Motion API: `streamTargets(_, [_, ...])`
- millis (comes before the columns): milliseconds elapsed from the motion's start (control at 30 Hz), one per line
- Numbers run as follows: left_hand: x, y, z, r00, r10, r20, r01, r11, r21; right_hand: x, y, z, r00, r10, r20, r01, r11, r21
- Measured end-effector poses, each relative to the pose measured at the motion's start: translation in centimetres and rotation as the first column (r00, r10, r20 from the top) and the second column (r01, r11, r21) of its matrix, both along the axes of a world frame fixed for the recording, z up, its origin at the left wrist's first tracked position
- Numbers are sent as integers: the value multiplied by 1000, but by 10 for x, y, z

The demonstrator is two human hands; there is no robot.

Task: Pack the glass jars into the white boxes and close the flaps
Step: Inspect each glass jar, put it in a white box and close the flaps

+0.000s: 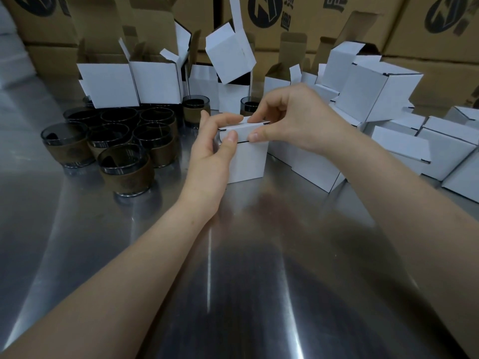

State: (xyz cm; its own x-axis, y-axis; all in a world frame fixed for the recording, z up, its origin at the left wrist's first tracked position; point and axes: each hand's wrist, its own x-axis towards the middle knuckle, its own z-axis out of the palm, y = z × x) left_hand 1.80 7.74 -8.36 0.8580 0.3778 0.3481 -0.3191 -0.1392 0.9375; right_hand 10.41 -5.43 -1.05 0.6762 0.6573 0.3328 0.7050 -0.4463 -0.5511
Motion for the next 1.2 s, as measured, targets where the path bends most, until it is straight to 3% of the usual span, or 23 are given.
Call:
streamTargets(167, [-1,-4,1,999,38,-26,-37,998,50,0,1,0,1000,9,17,-9,1000,-29])
streamTargets(433, [-3,-7,6,998,29,-59,-32,998,-49,-1,-1,5,1000,16,24,-13,994,-113])
streamTargets(700, [4,-5,2,996,67,-56,-69,997,-43,-4,-1,5,1000,-10,12,12,982,-187])
streamTargets(1200, [10,-6,6,996,75,-52,-84,973,-217,-8,2,11,976,41,213,47,919,-392])
